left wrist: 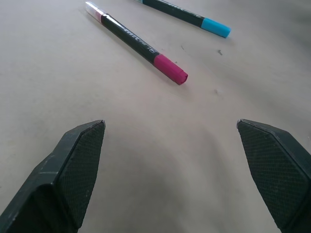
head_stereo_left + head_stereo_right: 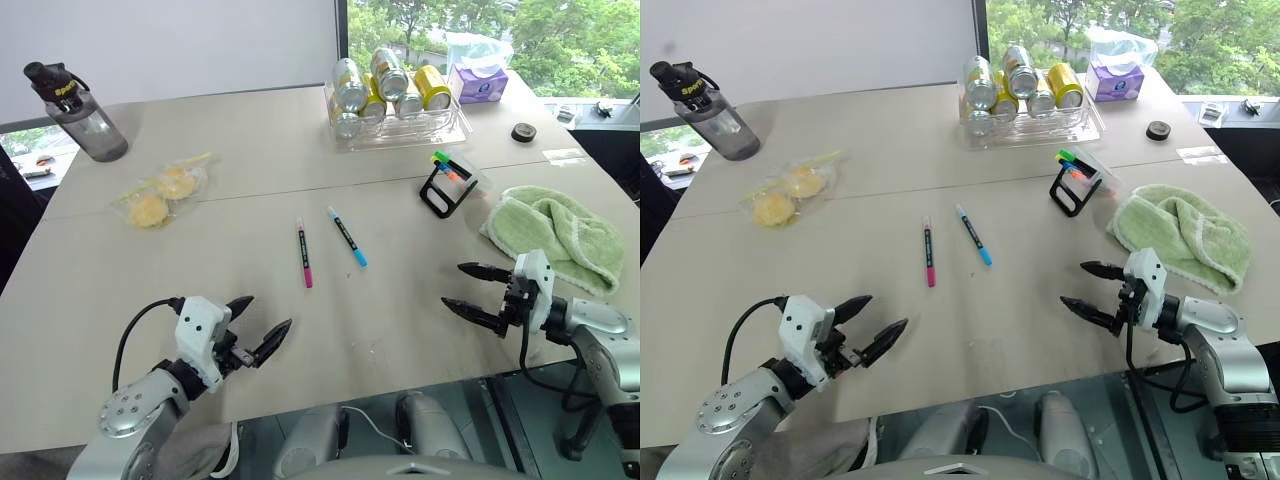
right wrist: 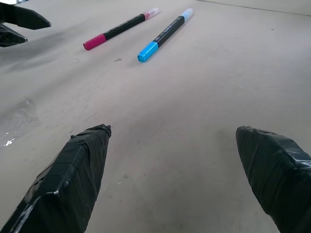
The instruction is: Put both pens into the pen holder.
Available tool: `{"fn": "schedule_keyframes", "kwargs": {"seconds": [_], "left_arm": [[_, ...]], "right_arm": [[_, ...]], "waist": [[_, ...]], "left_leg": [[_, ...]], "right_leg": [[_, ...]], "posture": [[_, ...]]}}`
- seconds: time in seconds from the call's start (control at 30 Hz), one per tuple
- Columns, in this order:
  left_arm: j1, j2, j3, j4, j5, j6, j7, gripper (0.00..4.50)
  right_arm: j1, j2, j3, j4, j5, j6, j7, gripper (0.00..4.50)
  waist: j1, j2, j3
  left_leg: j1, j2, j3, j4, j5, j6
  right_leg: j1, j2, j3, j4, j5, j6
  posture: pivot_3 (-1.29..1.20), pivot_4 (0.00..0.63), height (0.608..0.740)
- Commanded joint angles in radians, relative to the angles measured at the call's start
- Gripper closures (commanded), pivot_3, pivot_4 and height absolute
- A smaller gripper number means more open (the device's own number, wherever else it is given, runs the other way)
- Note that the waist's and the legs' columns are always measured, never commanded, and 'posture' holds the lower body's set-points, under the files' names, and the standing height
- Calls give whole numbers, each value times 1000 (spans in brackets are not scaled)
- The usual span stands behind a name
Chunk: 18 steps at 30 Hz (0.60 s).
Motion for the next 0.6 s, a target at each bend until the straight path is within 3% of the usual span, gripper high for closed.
{"fn": "schedule_keyframes", "kwargs": {"seconds": [0.03, 0.23, 0.6], "left_arm": [[-7, -3, 6, -55, -23, 17, 23, 0], [-70, -19, 1, -103, -45, 90, 103, 0], [-376, -29, -124, -85, 18, 435, 352, 0]], "right_arm": [[4, -15, -14, -31, 16, -6, 15, 98], [15, -25, -18, -54, 36, 4, 40, 98], [13, -38, -19, -259, 128, 125, 6, 98]], "waist": [[0, 0, 0], [0, 0, 0], [0, 0, 0]], "left_leg": [[0, 0, 0, 0, 0, 0], [0, 0, 0, 0, 0, 0], [0, 0, 0, 0, 0, 0]], "right_leg": [[0, 0, 0, 0, 0, 0], [0, 0, 0, 0, 0, 0], [0, 1, 0, 1, 0, 0]], "posture": [[0, 150, 739], [0, 150, 739], [0, 150, 739]]}}
